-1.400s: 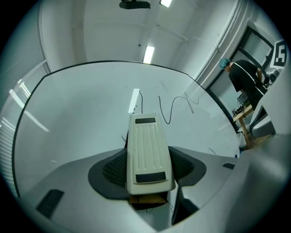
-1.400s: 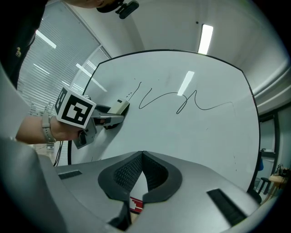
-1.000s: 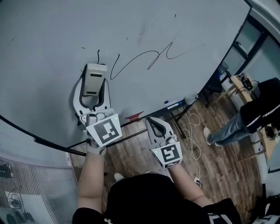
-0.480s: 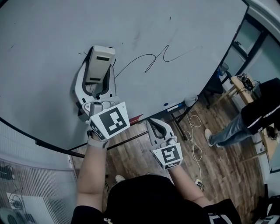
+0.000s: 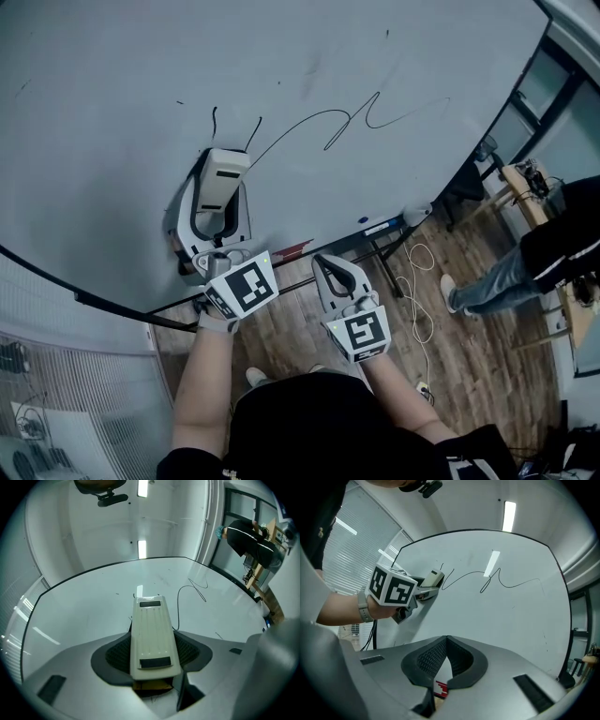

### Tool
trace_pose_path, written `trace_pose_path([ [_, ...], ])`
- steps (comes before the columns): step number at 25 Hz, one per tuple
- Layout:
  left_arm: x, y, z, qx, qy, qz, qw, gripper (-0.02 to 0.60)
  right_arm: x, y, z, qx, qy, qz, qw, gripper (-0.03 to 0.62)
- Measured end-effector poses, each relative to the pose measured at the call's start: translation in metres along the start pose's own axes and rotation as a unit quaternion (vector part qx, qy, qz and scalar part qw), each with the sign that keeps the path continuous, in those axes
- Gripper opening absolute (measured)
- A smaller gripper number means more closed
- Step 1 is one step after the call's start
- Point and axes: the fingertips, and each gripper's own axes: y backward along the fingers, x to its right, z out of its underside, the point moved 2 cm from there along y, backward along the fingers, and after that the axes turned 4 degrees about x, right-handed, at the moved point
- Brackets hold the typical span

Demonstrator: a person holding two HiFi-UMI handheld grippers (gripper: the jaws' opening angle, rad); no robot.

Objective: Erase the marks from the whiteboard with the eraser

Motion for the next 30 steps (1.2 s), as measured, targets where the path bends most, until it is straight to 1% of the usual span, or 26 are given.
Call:
trace_pose_path([
  [7,0.014,0.029,0.043,-0.037,0.012,-0.001,0.9993,0.273,-0.007,-0.003,0.007,-0.010,0.000,-0.009,1.000,0.026],
  [11,0.012,0.031,0.045,-0.042,0.035,0.001,0.9985,0.272,-0.006,-0.002,0.009,-0.013,-0.005,-0.005,1.000,0.026],
  [13,0.009,0.028,0.041,-0.039,0.040,-0.006,0.9985,0.272,-0.005,-0.001,0.008,-0.011,-0.003,-0.005,1.000,0.026],
  [17,0.000,0.014,0.021,-0.024,0.016,-0.013,0.9995,0.273,-0.003,0.002,0.006,-0.007,0.002,-0.003,1.000,0.026],
  [21,-0.013,0.001,0.003,-0.021,0.030,-0.022,0.9991,0.273,0.004,0.008,0.006,-0.006,-0.003,0.006,1.000,0.026],
  [26,-0.025,-0.024,-0.031,-0.006,0.023,-0.028,0.9993,0.273,0.017,0.013,0.005,-0.002,-0.003,0.017,1.000,0.026],
  [28,-0.026,-0.032,-0.042,-0.013,0.015,-0.025,0.9995,0.273,0.020,0.016,0.004,0.001,-0.003,0.019,1.000,0.026],
  [30,-0.027,-0.036,-0.045,-0.025,0.016,-0.022,0.9993,0.272,0.020,0.021,0.004,0.004,-0.003,0.019,1.000,0.026],
])
